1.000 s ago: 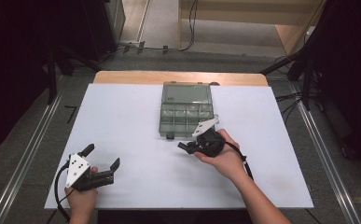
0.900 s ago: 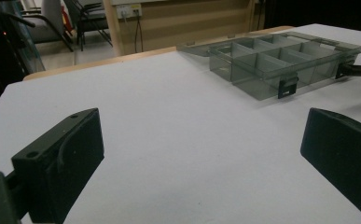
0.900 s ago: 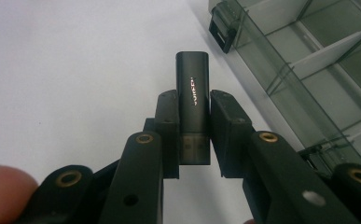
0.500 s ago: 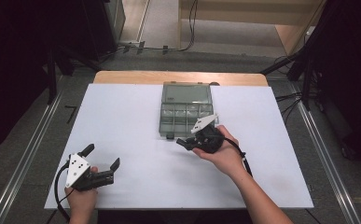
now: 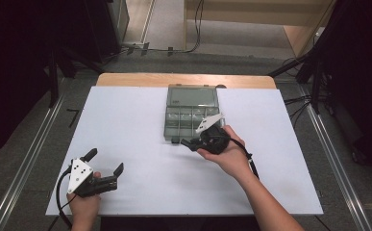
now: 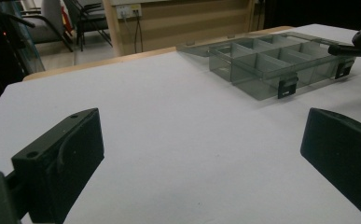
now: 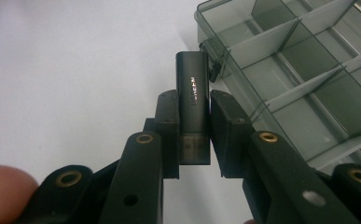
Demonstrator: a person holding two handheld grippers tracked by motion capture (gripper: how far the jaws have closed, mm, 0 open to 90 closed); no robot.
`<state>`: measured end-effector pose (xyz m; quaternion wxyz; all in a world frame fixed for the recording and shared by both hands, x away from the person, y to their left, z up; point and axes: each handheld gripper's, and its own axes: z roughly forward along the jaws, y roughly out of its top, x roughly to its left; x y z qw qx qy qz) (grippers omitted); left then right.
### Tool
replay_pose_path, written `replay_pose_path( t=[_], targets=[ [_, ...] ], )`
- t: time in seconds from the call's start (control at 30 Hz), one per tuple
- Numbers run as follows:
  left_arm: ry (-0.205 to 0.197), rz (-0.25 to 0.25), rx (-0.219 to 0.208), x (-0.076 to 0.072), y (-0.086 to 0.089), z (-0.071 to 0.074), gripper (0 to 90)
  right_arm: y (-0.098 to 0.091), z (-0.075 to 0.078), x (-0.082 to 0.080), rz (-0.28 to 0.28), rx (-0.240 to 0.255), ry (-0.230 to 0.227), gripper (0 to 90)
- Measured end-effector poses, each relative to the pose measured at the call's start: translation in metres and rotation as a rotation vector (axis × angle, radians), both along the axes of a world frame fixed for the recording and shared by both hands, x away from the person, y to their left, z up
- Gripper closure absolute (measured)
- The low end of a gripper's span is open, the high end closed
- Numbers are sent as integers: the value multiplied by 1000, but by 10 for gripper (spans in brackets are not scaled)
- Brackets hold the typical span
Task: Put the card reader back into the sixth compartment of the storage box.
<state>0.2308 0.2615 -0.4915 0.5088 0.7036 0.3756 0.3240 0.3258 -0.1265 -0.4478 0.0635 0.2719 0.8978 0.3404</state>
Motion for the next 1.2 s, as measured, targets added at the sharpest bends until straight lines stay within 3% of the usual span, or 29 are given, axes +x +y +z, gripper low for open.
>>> replay_pose_path(
  t=[0.67,1.2],
  targets=[
    [1,-3,-2,0,0,0,0,6,7,13,-22,0,-9,717],
    [2,-4,-1,0,0,0,0,6,4,26,-104,0,-10,717]
  ],
)
